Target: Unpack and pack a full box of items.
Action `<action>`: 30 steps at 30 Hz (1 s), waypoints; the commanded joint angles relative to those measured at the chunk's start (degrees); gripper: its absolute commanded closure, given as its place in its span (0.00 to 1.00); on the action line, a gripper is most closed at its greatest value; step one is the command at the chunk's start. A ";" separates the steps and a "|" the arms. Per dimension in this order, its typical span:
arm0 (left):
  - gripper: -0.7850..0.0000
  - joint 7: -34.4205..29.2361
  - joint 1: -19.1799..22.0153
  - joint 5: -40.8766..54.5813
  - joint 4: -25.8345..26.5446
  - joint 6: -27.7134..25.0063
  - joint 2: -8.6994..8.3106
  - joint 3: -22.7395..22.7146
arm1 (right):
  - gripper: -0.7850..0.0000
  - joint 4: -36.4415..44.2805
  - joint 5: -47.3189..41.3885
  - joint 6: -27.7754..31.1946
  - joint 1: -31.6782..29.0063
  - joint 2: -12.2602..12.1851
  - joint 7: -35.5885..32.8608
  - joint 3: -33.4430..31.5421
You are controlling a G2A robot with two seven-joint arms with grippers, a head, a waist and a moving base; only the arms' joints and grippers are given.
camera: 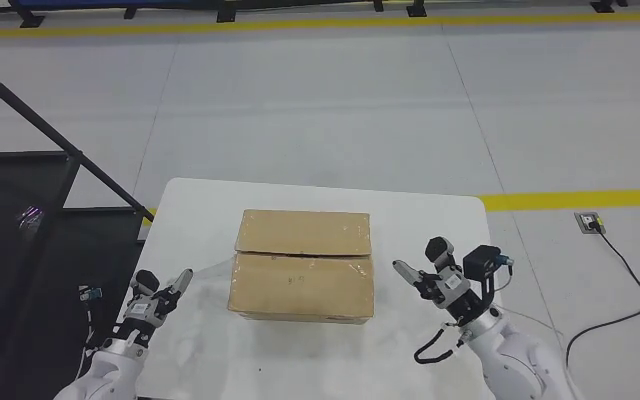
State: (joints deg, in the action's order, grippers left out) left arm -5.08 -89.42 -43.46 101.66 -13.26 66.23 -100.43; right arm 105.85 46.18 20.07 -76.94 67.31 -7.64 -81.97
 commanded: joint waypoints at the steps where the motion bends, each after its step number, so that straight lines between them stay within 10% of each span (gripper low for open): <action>1: 0.00 -0.01 0.00 0.01 0.00 0.00 0.00 0.00 | 0.00 -0.01 -0.06 0.04 0.00 0.00 0.00 0.00; 19: 0.00 -7.78 4.83 8.62 -3.17 -6.97 -0.25 1.87 | 0.00 -22.15 -40.59 17.34 15.27 0.29 -27.02 7.47; 30: 0.00 -9.98 6.33 12.20 -4.23 -6.92 -0.39 2.13 | 0.00 -27.42 -49.11 19.32 19.97 0.00 -37.20 9.94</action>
State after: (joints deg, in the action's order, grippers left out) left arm -14.93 -83.14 -31.73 97.42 -20.13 65.82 -98.45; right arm 78.52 -2.52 39.23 -57.20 67.36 -44.18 -72.11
